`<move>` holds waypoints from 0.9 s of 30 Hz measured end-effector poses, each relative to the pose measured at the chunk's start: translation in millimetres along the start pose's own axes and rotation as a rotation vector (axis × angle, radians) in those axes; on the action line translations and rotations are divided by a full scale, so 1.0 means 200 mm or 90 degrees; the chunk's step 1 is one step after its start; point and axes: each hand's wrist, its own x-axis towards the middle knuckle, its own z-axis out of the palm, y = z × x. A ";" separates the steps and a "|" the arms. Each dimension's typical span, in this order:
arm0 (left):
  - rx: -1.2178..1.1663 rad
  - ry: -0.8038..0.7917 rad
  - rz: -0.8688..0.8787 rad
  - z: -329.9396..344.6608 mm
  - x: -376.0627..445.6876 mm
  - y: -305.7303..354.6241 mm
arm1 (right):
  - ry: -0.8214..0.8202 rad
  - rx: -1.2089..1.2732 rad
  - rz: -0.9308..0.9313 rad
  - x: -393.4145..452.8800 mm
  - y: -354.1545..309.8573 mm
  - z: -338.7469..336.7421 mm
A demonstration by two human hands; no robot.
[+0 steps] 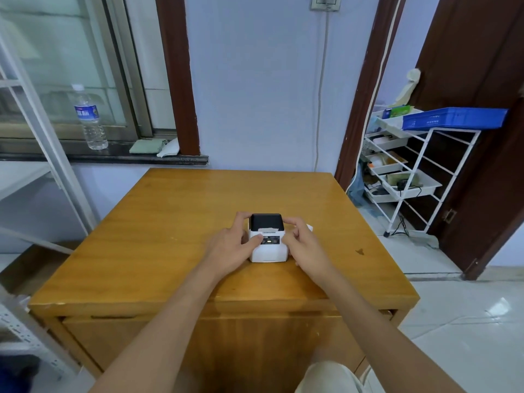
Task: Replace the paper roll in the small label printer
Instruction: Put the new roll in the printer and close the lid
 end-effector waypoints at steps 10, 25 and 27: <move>0.025 0.004 -0.007 0.01 0.02 0.01 | 0.041 -0.030 0.004 0.00 0.01 0.03; 0.089 0.017 0.005 0.03 0.02 0.00 | 0.040 -0.061 -0.039 -0.01 0.01 0.04; 0.090 0.019 0.001 0.03 0.03 0.00 | 0.043 -0.061 -0.040 0.00 0.01 0.04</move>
